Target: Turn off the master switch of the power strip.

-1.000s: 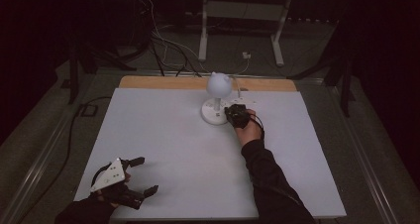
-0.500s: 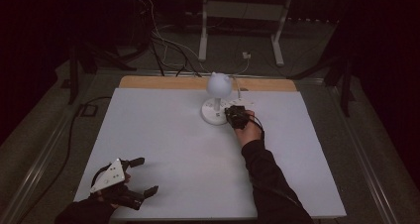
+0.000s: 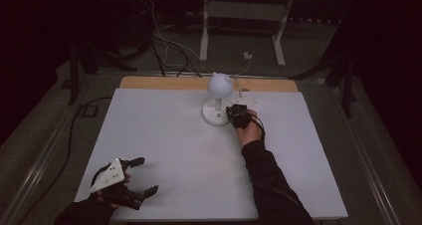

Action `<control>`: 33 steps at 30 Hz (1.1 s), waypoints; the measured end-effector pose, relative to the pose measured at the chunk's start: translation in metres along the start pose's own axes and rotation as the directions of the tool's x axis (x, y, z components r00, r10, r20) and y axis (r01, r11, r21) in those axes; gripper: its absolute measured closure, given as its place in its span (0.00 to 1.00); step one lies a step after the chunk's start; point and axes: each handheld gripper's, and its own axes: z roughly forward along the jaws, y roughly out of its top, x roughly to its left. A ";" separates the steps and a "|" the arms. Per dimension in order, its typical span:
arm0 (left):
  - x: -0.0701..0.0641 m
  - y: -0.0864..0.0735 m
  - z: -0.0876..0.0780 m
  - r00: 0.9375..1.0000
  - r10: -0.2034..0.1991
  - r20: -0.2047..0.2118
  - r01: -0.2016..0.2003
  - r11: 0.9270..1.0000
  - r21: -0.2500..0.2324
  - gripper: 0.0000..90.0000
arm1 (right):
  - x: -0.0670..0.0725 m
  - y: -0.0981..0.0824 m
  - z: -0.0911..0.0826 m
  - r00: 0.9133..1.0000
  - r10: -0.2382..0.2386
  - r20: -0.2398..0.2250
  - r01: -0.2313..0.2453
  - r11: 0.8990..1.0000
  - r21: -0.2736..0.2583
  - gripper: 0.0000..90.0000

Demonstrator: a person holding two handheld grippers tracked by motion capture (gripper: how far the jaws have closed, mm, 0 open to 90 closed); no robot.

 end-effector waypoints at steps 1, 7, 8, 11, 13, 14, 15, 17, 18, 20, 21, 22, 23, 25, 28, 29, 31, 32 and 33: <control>0.000 0.000 0.000 1.000 0.001 0.001 -0.001 1.000 0.000 0.00 | 0.000 0.002 -0.001 1.000 0.007 -0.004 -0.007 1.000 -0.009 0.99; 0.000 0.000 -0.001 1.000 0.000 0.000 0.000 1.000 -0.002 0.00 | 0.004 0.009 -0.005 1.000 -0.012 -0.022 0.012 1.000 -0.009 0.95; -0.001 0.000 -0.001 1.000 0.001 -0.001 -0.001 1.000 -0.001 0.00 | 0.005 0.009 -0.006 1.000 -0.017 -0.022 0.017 1.000 -0.010 0.95; -0.001 0.000 -0.001 1.000 0.003 -0.001 -0.003 1.000 0.000 0.00 | 0.005 0.010 -0.007 1.000 -0.013 -0.028 0.013 1.000 -0.013 0.93; -0.001 0.000 -0.001 1.000 0.002 -0.001 -0.002 1.000 0.000 0.00 | 0.006 0.011 -0.009 0.999 -0.014 -0.035 0.014 1.000 -0.017 0.90; -0.001 0.000 -0.001 1.000 0.001 -0.001 -0.001 1.000 -0.001 0.00 | 0.006 0.012 -0.009 0.999 -0.019 -0.036 0.018 1.000 -0.017 0.88; 0.000 0.000 -0.001 1.000 0.000 -0.001 0.000 1.000 -0.002 0.00 | 0.006 0.012 -0.010 0.999 -0.026 -0.037 0.025 1.000 -0.018 0.87; 0.000 0.000 -0.001 1.000 0.000 -0.001 0.000 1.000 -0.003 0.00 | 0.006 0.012 -0.012 0.999 -0.027 -0.034 0.027 0.999 -0.021 0.79; 0.000 0.000 -0.001 1.000 0.000 0.000 0.000 1.000 -0.002 0.00 | 0.005 0.011 -0.013 0.999 -0.033 -0.032 0.032 0.999 -0.031 0.74; -0.001 0.000 -0.001 1.000 0.001 0.000 -0.001 1.000 -0.002 0.00 | 0.004 0.010 -0.014 0.999 -0.033 -0.034 0.031 0.999 -0.044 0.64; -0.001 0.000 -0.001 1.000 0.001 0.000 -0.001 1.000 -0.002 0.00 | 0.003 0.009 -0.015 0.999 -0.036 -0.036 0.034 0.998 -0.051 0.57; -0.001 0.000 -0.001 1.000 0.001 0.000 -0.001 1.000 -0.002 0.00 | 0.002 0.009 -0.016 0.998 -0.037 -0.042 0.035 0.998 -0.056 0.55; -0.001 0.000 -0.001 1.000 0.001 -0.001 -0.001 1.000 -0.001 0.00 | 0.001 0.009 -0.017 0.998 -0.037 -0.050 0.034 0.998 -0.056 0.53; -0.001 0.000 -0.001 1.000 0.000 -0.002 0.000 1.000 -0.001 0.00 | -0.001 0.009 -0.019 0.998 -0.035 -0.060 0.032 0.999 -0.043 0.45; 0.000 0.000 -0.001 1.000 0.000 -0.002 0.000 1.000 -0.001 0.00 | -0.003 0.007 -0.022 0.996 -0.037 -0.083 0.033 0.999 -0.040 0.38; 0.000 0.000 -0.001 1.000 0.000 -0.002 0.000 1.000 -0.002 0.00 | -0.004 0.007 -0.023 0.995 -0.033 -0.093 0.030 0.999 -0.033 0.37; 0.000 0.000 -0.001 1.000 0.000 -0.002 0.000 1.000 -0.002 0.00 | -0.004 0.006 -0.026 0.993 -0.028 -0.111 0.024 0.999 -0.042 0.32; 0.000 0.000 -0.001 1.000 -0.001 -0.002 0.001 1.000 -0.003 0.00 | -0.004 0.006 -0.028 0.992 -0.025 -0.122 0.020 0.999 -0.039 0.31; 0.000 0.000 -0.001 1.000 -0.001 -0.002 0.001 1.000 -0.003 0.00 | -0.005 0.005 -0.030 0.990 -0.019 -0.142 0.014 0.999 -0.038 0.27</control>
